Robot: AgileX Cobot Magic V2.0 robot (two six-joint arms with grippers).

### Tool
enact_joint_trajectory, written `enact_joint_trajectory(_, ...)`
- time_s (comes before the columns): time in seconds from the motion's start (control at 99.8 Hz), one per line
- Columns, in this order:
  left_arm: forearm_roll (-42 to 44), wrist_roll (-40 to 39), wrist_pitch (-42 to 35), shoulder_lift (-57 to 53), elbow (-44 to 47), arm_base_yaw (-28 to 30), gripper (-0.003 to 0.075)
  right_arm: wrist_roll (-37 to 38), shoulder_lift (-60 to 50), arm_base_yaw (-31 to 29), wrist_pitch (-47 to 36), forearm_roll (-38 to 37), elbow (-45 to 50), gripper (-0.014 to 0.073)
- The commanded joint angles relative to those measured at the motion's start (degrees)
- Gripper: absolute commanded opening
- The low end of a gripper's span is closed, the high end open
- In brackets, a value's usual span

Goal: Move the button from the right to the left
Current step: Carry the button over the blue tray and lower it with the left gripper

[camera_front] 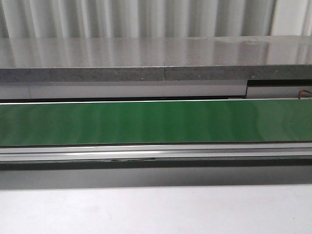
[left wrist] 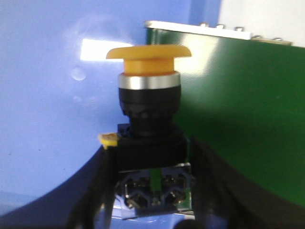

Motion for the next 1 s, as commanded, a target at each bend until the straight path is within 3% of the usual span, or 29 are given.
enact_joint_trajectory(0.0,0.4,3.1,0.2,-0.6,-1.3,2.1,0.0050,-0.3,0.4,0.1,-4.3,0.5,-1.3,-0.0067)
enact_joint_trajectory(0.251,4.0,5.2,-1.1,5.5,-1.3,5.9,0.0050,-0.3,0.4,0.1,-4.3,0.5,-1.3,-0.0067)
enact_joint_trajectory(0.611,4.5,6.3,-3.9,12.2,-1.3,6.3,0.0067,-0.3,0.4,0.1,-4.3,0.5,-1.3,-0.0067)
enact_joint_trajectory(0.732,4.5,6.3,-4.0,12.3,-1.3,6.3,0.0216,-0.3,0.4,0.1,-4.3,0.5,-1.3,-0.0067)
enact_joint_trajectory(0.852,4.9,6.3,-4.4,12.3,-1.5,6.3,0.0464,-0.3,0.4,0.1,-4.3,0.5,-1.3,-0.0067)
enact_joint_trajectory(0.922,4.9,6.3,-4.5,12.3,-1.5,6.3,0.0527,-0.3,0.4,0.1,-4.3,0.5,-1.3,-0.0067)
enact_joint_trajectory(0.992,4.9,6.3,-5.0,12.3,-1.6,6.3,0.0521,-0.3,0.4,0.1,-4.3,0.5,-1.3,-0.0067)
